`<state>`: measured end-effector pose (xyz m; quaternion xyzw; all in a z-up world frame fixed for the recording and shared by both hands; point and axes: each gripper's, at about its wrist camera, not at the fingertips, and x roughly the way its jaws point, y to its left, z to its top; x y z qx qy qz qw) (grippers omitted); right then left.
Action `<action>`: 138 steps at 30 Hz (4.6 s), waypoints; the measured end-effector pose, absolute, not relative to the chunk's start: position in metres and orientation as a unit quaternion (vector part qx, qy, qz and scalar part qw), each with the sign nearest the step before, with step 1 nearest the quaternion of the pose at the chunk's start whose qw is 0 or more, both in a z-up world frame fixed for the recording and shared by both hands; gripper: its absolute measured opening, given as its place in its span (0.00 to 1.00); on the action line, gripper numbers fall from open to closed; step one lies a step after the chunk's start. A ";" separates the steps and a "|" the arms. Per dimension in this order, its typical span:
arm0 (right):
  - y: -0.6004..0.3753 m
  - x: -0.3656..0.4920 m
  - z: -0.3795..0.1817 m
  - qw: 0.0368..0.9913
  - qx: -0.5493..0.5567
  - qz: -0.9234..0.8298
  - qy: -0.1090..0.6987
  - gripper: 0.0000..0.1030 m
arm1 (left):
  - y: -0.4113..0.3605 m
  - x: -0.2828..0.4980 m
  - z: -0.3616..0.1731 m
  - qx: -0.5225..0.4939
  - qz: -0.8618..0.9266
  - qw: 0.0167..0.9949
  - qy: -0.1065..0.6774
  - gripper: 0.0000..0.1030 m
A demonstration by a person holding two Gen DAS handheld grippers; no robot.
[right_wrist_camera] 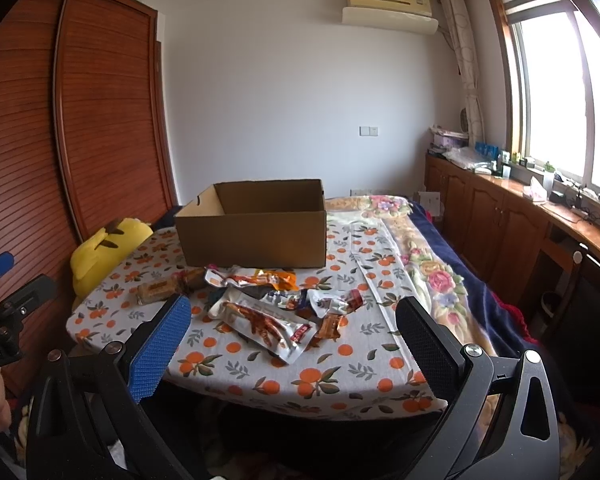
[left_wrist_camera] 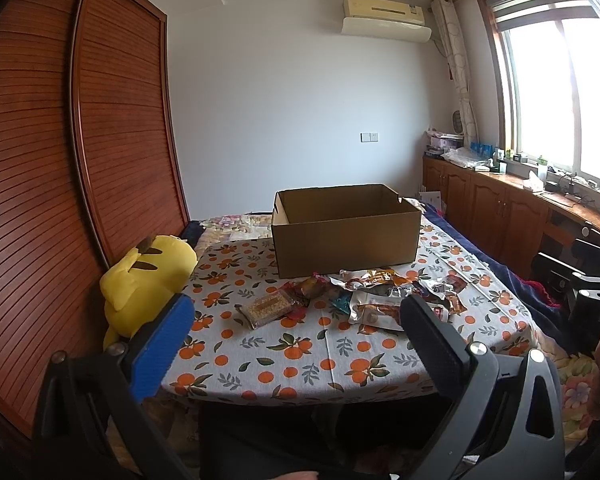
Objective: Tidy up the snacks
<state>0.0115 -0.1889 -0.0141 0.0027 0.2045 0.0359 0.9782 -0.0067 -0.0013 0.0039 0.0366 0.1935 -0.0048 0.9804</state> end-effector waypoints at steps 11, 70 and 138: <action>-0.188 0.011 -0.014 0.978 0.002 0.037 0.205 1.00 | -0.002 -0.007 0.004 0.036 -0.005 0.981 0.193 1.00; -0.191 0.018 -0.026 0.976 0.000 0.038 0.214 1.00 | 0.000 0.000 0.000 0.031 -0.012 0.978 0.205 1.00; -0.115 0.242 -0.174 0.825 -0.215 0.280 0.440 0.58 | 0.071 0.264 -0.133 0.088 -0.159 0.896 0.405 0.90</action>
